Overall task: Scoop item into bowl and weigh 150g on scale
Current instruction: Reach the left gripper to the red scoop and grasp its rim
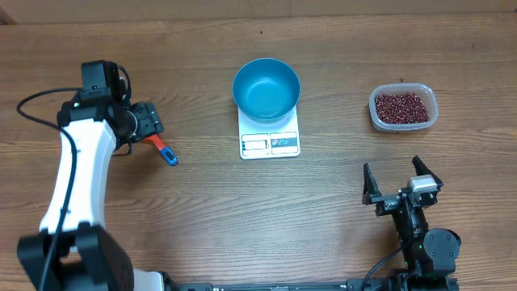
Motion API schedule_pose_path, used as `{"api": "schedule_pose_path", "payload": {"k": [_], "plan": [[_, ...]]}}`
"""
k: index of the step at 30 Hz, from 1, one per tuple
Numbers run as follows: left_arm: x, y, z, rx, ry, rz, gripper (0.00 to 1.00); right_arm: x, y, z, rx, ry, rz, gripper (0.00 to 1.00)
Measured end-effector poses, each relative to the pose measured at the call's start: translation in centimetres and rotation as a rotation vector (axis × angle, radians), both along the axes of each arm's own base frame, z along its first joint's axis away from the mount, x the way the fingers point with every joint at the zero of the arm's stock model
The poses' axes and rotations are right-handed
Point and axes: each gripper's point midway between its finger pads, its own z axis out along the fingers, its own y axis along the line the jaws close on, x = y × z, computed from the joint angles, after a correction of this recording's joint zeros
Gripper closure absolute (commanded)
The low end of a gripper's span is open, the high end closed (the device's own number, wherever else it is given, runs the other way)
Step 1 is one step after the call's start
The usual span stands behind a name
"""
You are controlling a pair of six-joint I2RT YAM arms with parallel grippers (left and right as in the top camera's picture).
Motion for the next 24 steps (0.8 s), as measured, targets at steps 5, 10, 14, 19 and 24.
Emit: {"api": "schedule_pose_path", "payload": {"k": [5, 10, 14, 19, 24], "plan": [[0.4, 3.6, -3.6, 0.011, 0.069, 0.107, 0.27, 0.0, 0.0, 0.0, 0.0, -0.001, 0.0, 0.0], [1.2, 6.1, -6.1, 0.019, 0.082, 0.158, 0.29, 0.0, 0.0, 0.0, 0.0, 0.0, 0.0, 0.0], [2.4, 6.2, -7.7, 0.007, 0.071, 0.146, 0.35, 0.0, 0.0, 0.0, 0.0, -0.001, 0.0, 0.0], [3.6, 5.8, -10.2, -0.028, 0.072, 0.121, 0.4, 0.0, 0.0, 0.0, 0.0, -0.001, 0.0, 0.0], [4.2, 5.8, -11.6, -0.038, 0.069, 0.118, 0.49, 0.0, 0.0, 0.0, 0.0, 0.0, 0.0, 0.0]]}}
